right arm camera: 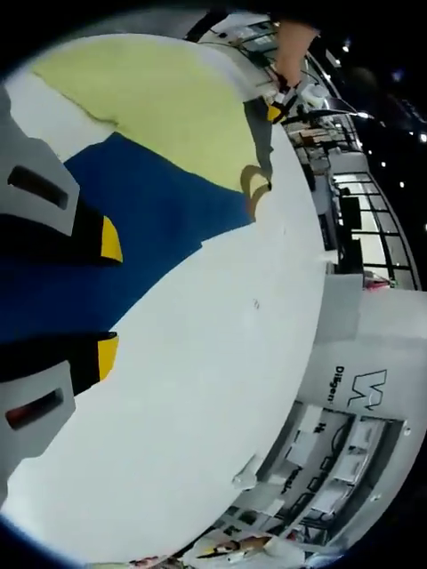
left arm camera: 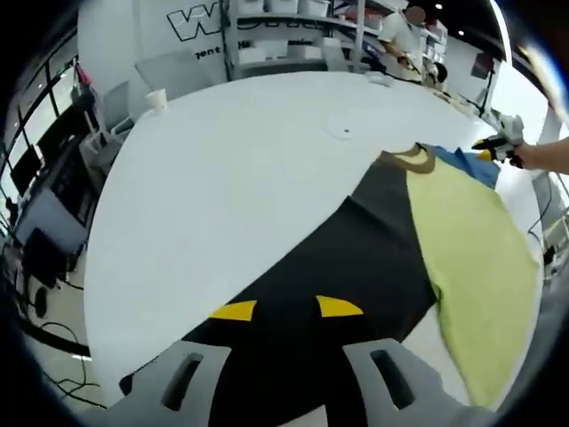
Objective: Fold the garment on the visible template until the final outline fits inside the template.
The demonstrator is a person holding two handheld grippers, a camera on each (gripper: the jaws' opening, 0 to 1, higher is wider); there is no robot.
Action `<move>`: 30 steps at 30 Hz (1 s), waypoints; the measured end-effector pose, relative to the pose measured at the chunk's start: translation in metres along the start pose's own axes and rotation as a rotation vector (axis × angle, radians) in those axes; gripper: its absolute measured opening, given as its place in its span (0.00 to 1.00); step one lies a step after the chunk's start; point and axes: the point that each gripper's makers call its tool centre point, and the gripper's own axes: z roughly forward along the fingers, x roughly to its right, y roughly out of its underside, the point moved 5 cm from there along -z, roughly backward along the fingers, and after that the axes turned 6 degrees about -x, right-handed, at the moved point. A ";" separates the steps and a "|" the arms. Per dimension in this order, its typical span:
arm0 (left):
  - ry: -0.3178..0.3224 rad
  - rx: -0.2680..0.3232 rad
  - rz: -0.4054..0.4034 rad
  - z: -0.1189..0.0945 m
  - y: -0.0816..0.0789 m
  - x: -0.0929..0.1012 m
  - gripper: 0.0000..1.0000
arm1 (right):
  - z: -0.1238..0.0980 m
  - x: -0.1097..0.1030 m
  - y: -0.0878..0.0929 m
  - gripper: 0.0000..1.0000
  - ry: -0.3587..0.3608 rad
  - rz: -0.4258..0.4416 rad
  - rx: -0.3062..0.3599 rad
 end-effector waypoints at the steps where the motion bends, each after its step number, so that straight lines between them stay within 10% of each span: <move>1: -0.003 -0.002 0.004 0.001 -0.001 0.000 0.24 | 0.000 0.000 0.001 0.25 0.000 -0.001 -0.002; 20: -0.011 -0.043 0.063 0.016 -0.004 -0.010 0.23 | -0.006 0.015 0.014 0.27 -0.005 0.022 -0.058; 24: -0.034 -0.061 0.100 0.016 -0.001 -0.014 0.04 | -0.005 0.013 0.014 0.17 -0.024 0.015 -0.058; 30: -0.021 -0.046 0.065 0.018 -0.002 -0.016 0.05 | -0.005 0.014 0.015 0.04 -0.021 0.002 -0.070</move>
